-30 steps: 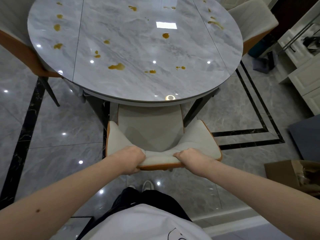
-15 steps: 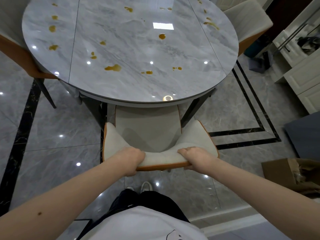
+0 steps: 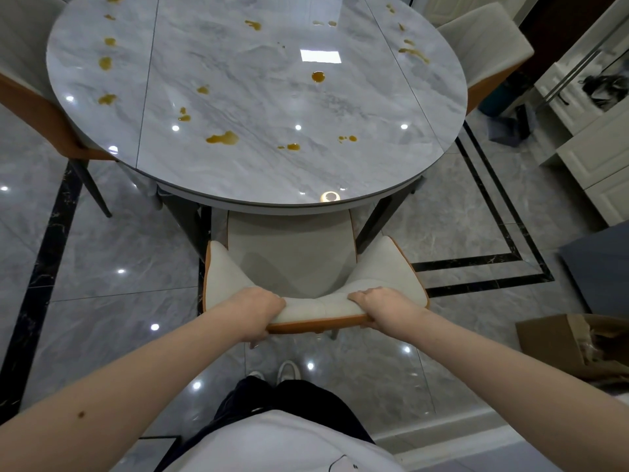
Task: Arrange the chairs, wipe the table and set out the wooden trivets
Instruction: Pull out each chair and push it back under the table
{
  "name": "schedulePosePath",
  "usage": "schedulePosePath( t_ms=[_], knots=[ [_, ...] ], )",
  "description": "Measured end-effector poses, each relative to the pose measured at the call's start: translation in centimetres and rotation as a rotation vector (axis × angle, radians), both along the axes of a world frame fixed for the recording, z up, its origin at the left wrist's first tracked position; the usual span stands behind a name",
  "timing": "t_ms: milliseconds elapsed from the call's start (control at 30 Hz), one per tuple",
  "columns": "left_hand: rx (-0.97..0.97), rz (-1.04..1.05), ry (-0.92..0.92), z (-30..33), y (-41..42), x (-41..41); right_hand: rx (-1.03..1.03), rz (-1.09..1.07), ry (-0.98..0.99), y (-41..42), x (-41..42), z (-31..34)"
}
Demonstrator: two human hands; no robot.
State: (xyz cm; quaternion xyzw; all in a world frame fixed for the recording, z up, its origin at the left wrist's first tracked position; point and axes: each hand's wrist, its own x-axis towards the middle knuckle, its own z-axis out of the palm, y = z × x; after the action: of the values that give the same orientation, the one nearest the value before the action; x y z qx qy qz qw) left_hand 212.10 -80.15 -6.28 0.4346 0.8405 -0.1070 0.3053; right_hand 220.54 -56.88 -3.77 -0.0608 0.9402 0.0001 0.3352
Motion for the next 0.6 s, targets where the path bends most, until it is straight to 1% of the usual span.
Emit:
schedulePosePath(
  t_ms=[267,433,600],
  knots=[
    [0.015,-0.004,-0.003,0.7,0.4,-1.1,0.037,-0.024,-0.064,-0.3,-1.3,0.8],
    [0.009,0.009,0.007,1.1,0.5,-2.1,0.094,-0.024,-0.156,-1.1,-3.2,1.7],
    [0.007,0.015,0.027,0.9,0.7,-2.3,0.058,-0.032,-0.070,-0.5,-3.0,1.3]
  ],
)
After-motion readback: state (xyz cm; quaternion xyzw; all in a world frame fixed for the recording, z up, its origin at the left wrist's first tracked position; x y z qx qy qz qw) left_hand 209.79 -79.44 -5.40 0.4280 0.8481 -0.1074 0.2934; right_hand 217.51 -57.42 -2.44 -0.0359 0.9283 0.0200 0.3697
